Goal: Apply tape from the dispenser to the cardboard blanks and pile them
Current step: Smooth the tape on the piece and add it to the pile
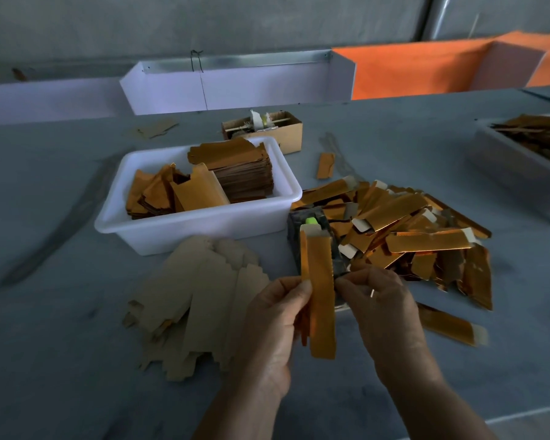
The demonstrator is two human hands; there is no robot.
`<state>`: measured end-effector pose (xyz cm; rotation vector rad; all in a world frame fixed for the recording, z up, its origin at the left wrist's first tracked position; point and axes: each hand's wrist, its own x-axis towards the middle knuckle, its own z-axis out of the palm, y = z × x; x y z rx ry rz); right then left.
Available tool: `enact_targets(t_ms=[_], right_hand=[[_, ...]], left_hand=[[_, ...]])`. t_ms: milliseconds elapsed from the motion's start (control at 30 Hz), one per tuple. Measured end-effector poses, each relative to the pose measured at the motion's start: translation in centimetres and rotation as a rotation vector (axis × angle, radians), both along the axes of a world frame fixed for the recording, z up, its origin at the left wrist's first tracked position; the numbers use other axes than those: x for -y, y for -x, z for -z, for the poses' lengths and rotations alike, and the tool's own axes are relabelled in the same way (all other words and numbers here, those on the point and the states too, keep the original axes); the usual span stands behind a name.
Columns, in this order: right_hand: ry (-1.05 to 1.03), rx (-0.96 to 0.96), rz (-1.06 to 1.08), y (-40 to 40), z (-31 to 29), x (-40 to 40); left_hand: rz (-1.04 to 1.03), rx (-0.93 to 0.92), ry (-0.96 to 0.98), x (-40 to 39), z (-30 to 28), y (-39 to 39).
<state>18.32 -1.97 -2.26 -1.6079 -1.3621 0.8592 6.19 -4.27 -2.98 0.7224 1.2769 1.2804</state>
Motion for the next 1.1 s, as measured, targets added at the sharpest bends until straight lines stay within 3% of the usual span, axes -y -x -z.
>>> enact_targets(t_ms=[167, 467, 700, 933, 1000, 1100], right_hand=[[-0.072, 0.118, 0.014, 0.2, 0.7, 0.1], [-0.152, 0.11, 0.05, 0.6, 1.6, 0.5], [-0.28, 0.515, -0.028, 0.5, 0.3, -0.1], [-0.258, 0.608, -0.026, 0.6, 0.0, -0.1], [-0.248, 0.573, -0.043, 0.2, 0.0, -0.2], [-0.245, 0.442, -0.109, -0.6, -0.1, -0.2]], left_hand=[[0.048, -0.106, -0.11, -0.2, -0.5, -0.4], [0.054, -0.355, -0.116, -1.0, -0.7, -0.1], [0.069, -0.489, -0.112, -1.4, -1.2, -0.3], [0.076, -0.711, -0.153, -1.6, -1.2, -0.4], [0.089, -0.696, -0.158, -1.5, -1.0, -0.1], [0.093, -0.448, -0.152, -1.3, -0.5, 0.2]])
